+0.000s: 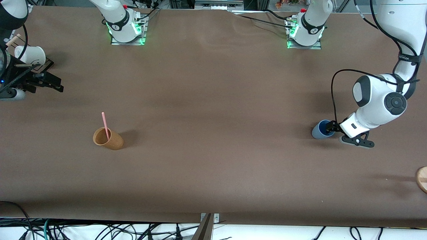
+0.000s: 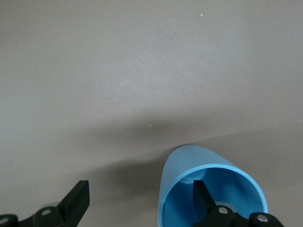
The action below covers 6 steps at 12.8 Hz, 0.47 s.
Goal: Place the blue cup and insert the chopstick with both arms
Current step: 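Close the left gripper on the blue cup's rim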
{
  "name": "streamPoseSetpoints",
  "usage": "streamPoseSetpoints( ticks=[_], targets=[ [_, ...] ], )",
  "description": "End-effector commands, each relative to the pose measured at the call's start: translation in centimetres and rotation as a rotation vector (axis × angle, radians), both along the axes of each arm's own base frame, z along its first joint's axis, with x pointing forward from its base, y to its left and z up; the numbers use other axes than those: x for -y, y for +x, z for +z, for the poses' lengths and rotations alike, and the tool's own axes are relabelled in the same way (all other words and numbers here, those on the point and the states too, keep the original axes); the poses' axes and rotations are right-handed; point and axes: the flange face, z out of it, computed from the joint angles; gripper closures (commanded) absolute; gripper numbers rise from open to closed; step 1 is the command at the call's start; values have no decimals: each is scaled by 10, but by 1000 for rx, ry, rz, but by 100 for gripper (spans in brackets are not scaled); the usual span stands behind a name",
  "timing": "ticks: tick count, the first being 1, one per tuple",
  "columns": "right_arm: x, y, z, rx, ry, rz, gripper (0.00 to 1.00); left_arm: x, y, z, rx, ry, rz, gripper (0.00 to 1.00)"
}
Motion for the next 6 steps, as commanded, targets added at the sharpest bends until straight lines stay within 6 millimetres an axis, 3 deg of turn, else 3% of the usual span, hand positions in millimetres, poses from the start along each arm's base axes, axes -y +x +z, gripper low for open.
streamPoseSetpoints(
  ticks=[1,2,3,5,6],
  targets=[
    [0,-4,2,2,2,2,0,-4,-14,2,22,18,-19,30],
    [0,-4,2,2,2,2,0,-5,-15,1,13,19,-16,68],
    [0,-4,2,2,2,2,0,-5,-14,4,13,19,-9,84],
    [1,-5,1,-6,2,0,0,-6,-15,8,-19,13,4,100],
    [1,-5,1,-7,2,0,0,-5,-15,11,-18,12,5,100]
  ],
)
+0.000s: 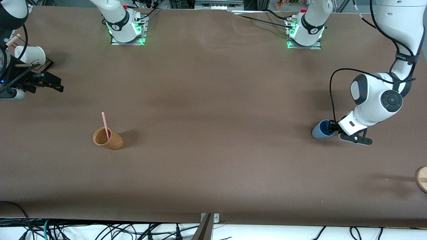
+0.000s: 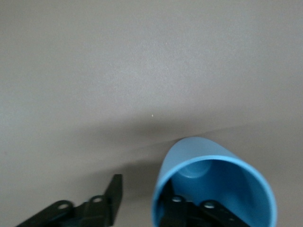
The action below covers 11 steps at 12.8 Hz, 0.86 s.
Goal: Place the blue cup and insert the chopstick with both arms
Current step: 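Close the left gripper on the blue cup's rim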
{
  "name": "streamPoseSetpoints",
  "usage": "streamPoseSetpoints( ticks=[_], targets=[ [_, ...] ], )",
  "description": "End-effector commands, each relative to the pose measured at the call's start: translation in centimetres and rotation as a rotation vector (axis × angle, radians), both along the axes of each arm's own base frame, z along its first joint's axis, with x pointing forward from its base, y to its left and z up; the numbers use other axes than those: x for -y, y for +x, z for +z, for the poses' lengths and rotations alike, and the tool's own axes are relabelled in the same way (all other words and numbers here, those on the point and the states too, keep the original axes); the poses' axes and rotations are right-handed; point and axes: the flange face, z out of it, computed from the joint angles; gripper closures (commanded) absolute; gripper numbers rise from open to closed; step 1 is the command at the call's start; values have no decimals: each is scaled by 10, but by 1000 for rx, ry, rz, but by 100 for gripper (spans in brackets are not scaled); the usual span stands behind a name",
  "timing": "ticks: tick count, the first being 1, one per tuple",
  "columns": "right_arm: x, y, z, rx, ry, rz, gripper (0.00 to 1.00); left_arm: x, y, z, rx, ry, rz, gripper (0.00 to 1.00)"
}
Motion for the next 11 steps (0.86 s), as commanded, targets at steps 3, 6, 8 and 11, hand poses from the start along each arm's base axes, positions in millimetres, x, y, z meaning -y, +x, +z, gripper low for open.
streamPoseSetpoints(
  ticks=[3,6,8,11],
  targets=[
    [5,-3,1,-3,-3,-7,0,1,-4,19,-21,6,-2,100],
    [5,-4,2,0,-9,-4,0,26,14,59,-88,-40,5,100],
    [5,-5,2,-4,-4,-5,0,59,28,90,-108,-43,12,100],
    [3,-4,3,0,-7,0,0,149,37,128,-92,-34,3,100]
  ],
)
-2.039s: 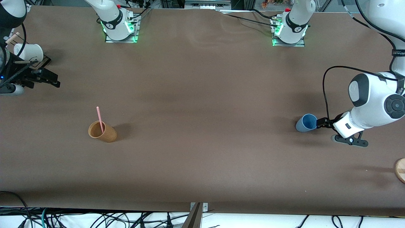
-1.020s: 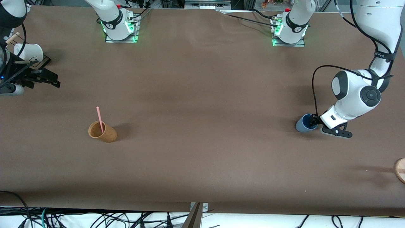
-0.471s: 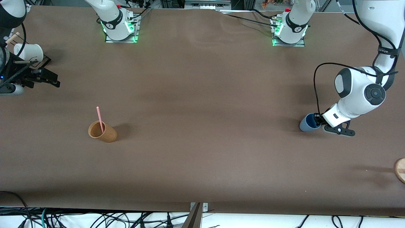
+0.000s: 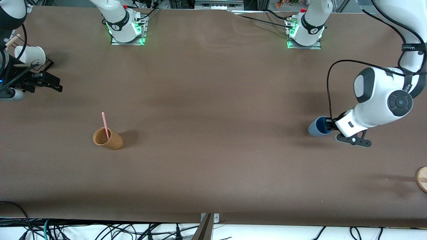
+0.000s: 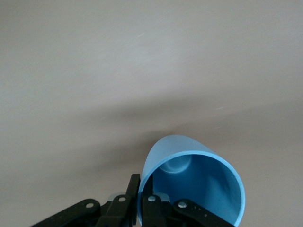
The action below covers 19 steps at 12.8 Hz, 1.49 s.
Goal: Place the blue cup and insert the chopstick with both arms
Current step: 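Close the left gripper on the blue cup's rim, then lift the blue cup and carry it toward the table's middle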
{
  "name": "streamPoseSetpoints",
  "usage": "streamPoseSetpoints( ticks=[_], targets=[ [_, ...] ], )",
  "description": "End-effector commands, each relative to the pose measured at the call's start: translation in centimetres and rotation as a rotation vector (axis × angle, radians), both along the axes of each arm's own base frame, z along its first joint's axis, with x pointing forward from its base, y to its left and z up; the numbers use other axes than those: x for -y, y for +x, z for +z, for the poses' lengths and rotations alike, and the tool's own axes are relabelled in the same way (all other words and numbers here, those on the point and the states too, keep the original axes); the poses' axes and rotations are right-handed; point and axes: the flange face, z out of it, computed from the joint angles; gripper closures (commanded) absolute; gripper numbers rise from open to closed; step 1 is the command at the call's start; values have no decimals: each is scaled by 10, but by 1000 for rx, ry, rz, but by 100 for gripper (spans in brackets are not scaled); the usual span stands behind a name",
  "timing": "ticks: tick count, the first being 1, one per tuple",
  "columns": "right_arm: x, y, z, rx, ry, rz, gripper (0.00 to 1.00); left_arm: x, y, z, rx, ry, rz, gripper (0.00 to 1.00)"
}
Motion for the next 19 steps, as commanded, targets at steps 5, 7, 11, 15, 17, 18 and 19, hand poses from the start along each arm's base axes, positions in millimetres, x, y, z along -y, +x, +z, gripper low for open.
streamPoseSetpoints(
  ticks=[5,7,11,15,17,18,19],
  targets=[
    [-1,-4,2,-1,-2,7,0,200,-11,59,26,12,-2,100],
    [0,-4,2,-3,-4,5,0,258,-24,55,19,18,37,100],
    [0,-4,1,-4,-5,6,0,364,-44,31,28,14,95,100],
    [1,-4,2,-3,-8,5,0,438,-59,-10,31,12,171,100],
    [1,-4,2,-3,-8,5,0,460,-65,-32,32,21,207,100],
    [1,-4,3,-1,-8,5,0,473,-72,-42,38,27,224,100],
    [-1,-4,3,-2,-10,7,0,481,-73,-50,45,28,253,100]
  ],
)
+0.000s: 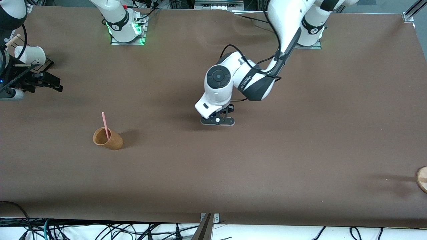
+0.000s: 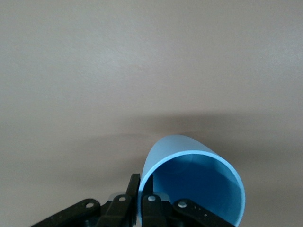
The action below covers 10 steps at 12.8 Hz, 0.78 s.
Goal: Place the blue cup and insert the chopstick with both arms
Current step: 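Lift the blue cup and carry it toward the table's middle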
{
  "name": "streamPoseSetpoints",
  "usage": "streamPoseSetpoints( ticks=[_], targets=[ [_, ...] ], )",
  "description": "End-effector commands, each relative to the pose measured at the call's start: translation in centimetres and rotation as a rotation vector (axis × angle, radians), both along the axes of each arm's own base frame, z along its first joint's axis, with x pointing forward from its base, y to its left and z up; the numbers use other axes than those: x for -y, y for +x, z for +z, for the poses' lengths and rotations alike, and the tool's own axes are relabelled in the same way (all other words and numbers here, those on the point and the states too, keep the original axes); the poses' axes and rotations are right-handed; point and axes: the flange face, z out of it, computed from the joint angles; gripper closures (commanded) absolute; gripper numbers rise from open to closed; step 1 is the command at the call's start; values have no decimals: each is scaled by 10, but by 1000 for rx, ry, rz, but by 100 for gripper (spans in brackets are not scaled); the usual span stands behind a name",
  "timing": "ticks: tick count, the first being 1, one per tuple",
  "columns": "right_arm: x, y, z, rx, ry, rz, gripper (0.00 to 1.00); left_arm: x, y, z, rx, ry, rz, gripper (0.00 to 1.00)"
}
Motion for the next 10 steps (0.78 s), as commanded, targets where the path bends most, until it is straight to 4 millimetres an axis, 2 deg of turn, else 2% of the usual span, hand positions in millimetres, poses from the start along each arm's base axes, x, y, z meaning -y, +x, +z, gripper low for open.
streamPoseSetpoints(
  ticks=[1,4,6,7,8,10],
  targets=[
    [0,-4,3,0,-11,6,0,28,-1,-16,36,-5,67,100],
    [1,-4,3,0,-11,3,0,44,-8,-44,56,-27,129,100],
    [2,-4,3,-1,-11,3,0,44,-8,-46,54,-25,133,100],
    [2,-4,2,-3,-11,3,0,43,-7,-46,53,-26,137,86],
    [2,-4,3,-1,-11,3,0,42,-6,-44,52,-31,141,67],
    [1,-3,4,5,-13,5,0,41,-6,-42,51,-32,143,49]
  ],
)
